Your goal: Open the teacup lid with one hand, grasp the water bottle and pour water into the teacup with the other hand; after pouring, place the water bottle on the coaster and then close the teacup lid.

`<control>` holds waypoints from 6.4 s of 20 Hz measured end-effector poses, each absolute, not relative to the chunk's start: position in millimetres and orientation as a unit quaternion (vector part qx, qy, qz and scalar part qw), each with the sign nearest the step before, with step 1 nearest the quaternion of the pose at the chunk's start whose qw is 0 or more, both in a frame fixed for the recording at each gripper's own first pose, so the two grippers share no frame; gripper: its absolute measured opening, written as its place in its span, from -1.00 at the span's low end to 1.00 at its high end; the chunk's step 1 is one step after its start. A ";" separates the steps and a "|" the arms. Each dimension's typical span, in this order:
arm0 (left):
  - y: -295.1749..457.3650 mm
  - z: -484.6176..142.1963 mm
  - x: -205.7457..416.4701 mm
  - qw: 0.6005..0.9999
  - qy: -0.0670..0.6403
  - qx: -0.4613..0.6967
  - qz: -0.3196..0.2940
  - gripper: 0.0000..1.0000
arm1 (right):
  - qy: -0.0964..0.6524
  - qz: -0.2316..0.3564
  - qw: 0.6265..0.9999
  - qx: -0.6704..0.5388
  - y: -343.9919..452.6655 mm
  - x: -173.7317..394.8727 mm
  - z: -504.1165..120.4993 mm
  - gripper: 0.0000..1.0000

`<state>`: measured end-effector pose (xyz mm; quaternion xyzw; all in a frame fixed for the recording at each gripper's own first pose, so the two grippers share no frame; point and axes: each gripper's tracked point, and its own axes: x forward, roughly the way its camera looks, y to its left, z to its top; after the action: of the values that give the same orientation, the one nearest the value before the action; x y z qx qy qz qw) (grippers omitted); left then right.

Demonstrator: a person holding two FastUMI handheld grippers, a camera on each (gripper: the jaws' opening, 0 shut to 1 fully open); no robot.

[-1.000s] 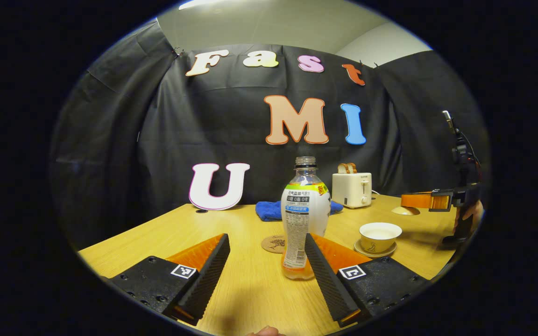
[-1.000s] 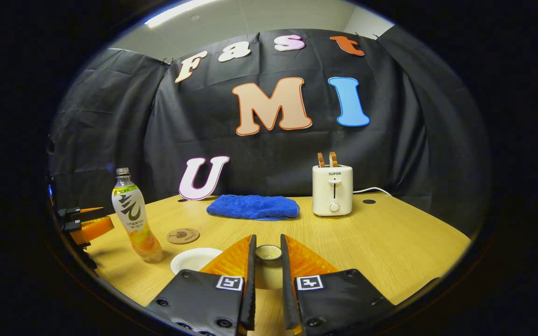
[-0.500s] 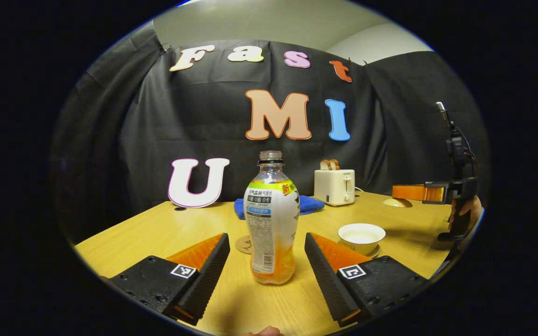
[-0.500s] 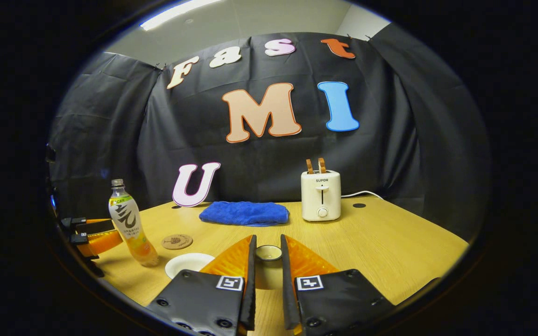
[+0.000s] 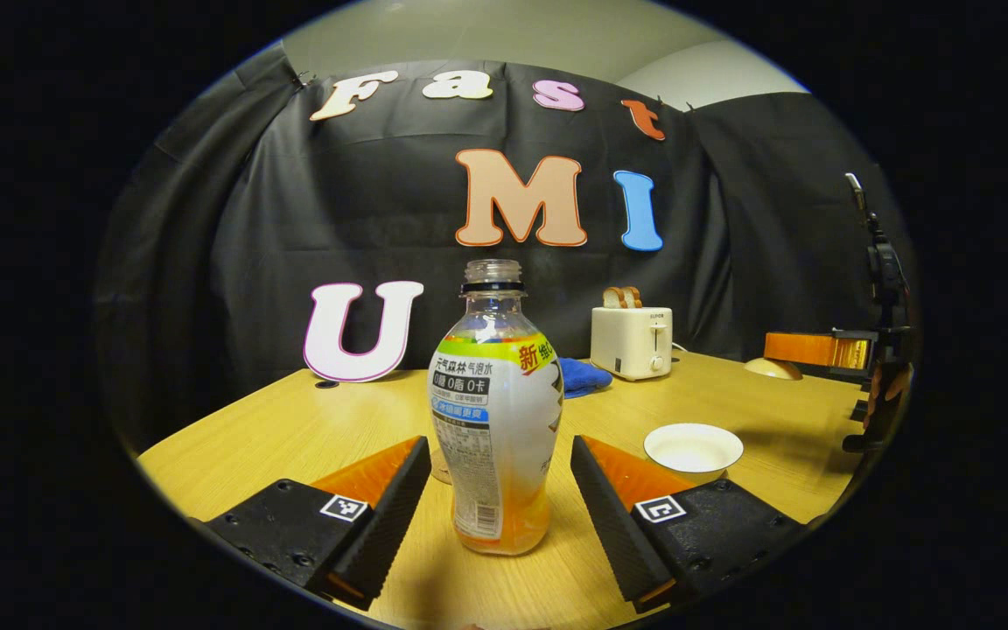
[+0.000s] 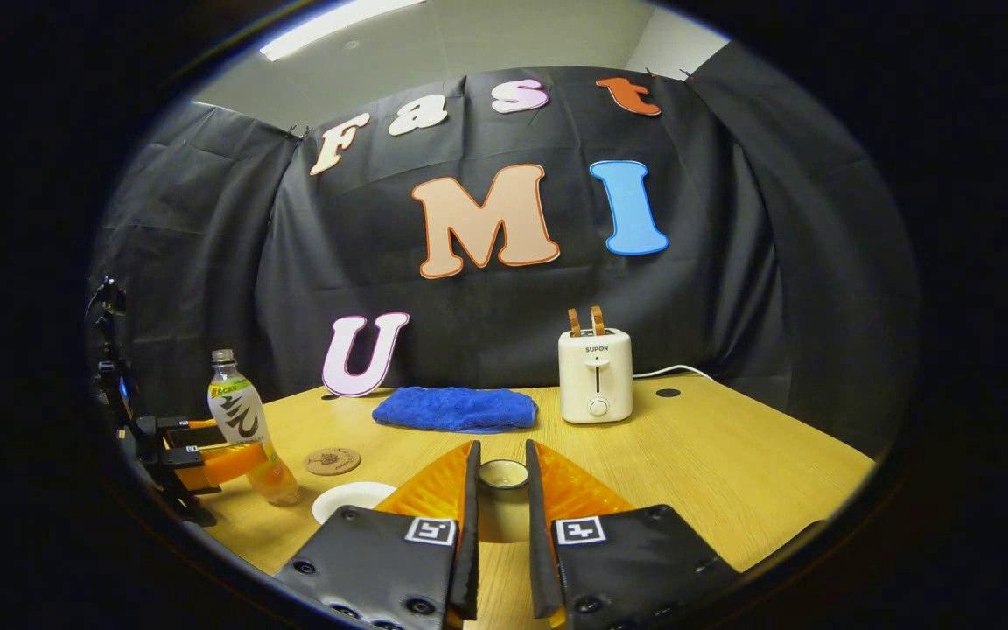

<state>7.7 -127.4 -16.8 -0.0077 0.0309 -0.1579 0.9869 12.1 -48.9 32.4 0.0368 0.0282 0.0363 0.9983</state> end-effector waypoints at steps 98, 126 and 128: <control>-147.1 2.9 37.0 0.489 0.016 0.859 -0.154 0.22 | 0.017 0.068 0.996 0.051 -42.1 -3.5 52.8 -0.46; -145.8 -2.0 45.7 0.501 0.006 0.849 -0.168 0.22 | 0.014 0.070 0.996 0.053 -42.2 -6.1 57.3 -0.46; -141.6 -17.3 48.2 0.540 0.020 0.822 -0.180 0.22 | 0.016 0.070 0.996 0.051 -41.2 -4.8 55.4 -0.46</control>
<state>48.2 -141.6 -17.3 0.8219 0.0198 -0.1802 0.5400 -4.8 -41.2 55.4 0.0512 0.0160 0.0704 0.9961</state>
